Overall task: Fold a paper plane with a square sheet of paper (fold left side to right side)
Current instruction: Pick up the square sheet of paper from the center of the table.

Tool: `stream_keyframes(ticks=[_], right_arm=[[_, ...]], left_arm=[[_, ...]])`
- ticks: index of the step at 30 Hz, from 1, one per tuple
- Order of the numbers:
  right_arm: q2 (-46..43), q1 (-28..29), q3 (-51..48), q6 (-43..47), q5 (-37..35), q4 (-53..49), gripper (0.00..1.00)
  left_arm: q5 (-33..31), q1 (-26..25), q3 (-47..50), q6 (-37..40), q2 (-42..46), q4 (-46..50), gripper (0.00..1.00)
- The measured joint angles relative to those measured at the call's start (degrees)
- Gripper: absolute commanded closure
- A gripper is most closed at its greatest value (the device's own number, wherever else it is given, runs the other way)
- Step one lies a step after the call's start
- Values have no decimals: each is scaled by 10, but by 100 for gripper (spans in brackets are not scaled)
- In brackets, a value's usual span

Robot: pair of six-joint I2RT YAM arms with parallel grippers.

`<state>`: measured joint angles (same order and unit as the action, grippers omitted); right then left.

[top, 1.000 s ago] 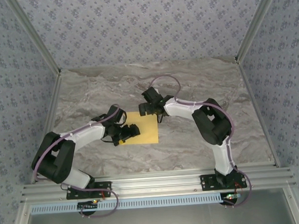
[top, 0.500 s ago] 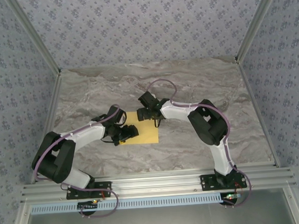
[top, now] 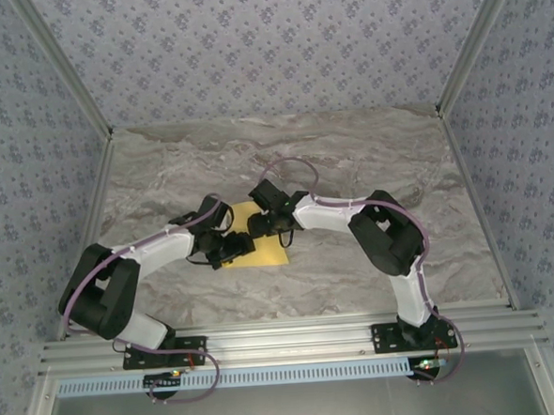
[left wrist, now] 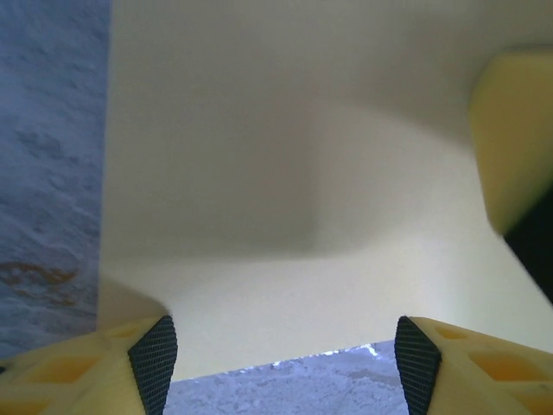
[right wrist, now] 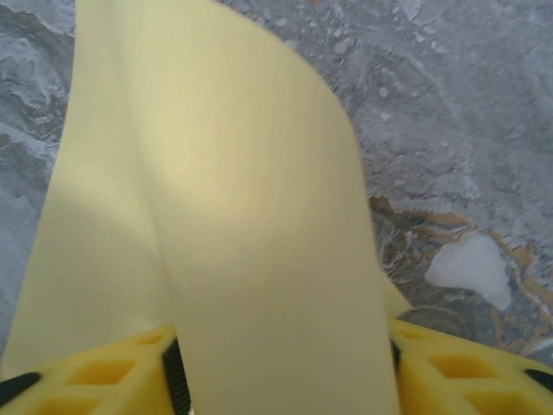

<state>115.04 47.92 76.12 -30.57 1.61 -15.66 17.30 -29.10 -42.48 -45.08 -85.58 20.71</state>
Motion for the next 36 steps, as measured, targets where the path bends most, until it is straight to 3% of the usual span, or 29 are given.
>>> stream_keyframes(ticks=[6,16,28,36], right_arm=[[-26,-5,-24,4,37,2,67],[-153,-71,-143,-5,187,114,73],[-415,-216,-190,-17,428,142,74],[-489,-220,-117,-18,527,91,75]], left_arm=[[30,76,3,15,58,-1,25],[149,219,7,52,210,-27,14],[295,202,-34,19,277,-167,6],[338,116,-127,34,254,-232,5]])
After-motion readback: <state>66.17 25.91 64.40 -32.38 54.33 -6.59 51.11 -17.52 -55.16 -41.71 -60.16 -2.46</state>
